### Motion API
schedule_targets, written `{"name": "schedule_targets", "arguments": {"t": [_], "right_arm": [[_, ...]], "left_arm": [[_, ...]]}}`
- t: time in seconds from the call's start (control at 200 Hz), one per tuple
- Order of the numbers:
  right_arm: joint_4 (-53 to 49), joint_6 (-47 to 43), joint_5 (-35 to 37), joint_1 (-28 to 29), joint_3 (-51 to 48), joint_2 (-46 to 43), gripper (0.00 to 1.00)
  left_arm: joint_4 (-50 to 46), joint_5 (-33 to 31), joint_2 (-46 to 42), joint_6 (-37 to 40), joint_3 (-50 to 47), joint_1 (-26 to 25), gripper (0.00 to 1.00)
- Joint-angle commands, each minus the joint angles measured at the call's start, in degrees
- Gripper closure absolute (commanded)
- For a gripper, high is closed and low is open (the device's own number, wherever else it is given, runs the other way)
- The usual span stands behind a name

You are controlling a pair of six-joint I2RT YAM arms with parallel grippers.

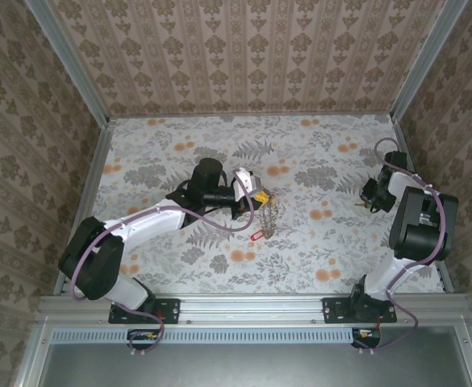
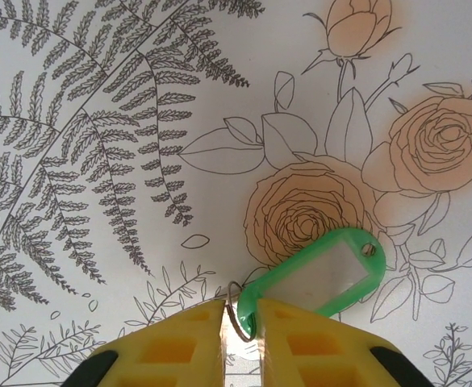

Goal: Put the keys on the keyring

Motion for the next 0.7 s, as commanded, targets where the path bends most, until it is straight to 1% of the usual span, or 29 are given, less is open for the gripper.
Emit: {"name": "schedule_targets", "arguments": {"t": [0.0,0.13,0.15,0.19,0.295,0.41,0.58,0.695], "right_arm": [[-1.99,-1.28,1.18,-0.15,0.45,-0.41,0.88],[-2.37,-1.49,1.12,-0.15,0.58,-0.61,0.89],[-2.41,-1.57,0.94,-0.16,0.54,-0.70,0.94],[-2.54,-1.68,0.35,0.00,0.54,-1.04,0.95],[-3.38,-1.71,-3.82,1.52,0.41,-1.93,0.96],[-4.50,-2.27,-7.99,6.61,-0.75,-3.26,0.97],[-8.31,-0.91,-8.15,15.49,-1.95,-5.34,0.96],[-9.04,1.06,-8.88,19.72,-3.24,-6.57,0.95]], "left_arm": [[1.17,1.18,-1.57,-0.62,0.86,-0.55,1.00],[1.28,1.24,-1.60,-0.63,0.87,-0.63,1.00],[1.29,1.21,-1.56,-0.63,0.89,-0.63,1.00],[1.30,1.09,-1.60,-0.62,0.87,-0.63,1.00],[1.38,0.27,-1.65,-0.63,0.78,-0.64,1.00],[1.64,-0.35,-1.76,-0.45,0.37,-0.63,1.00],[1.66,-0.61,-2.10,-0.54,-0.01,-0.72,1.00],[1.78,-0.92,-2.43,-0.61,-0.45,-0.72,1.00]]}}
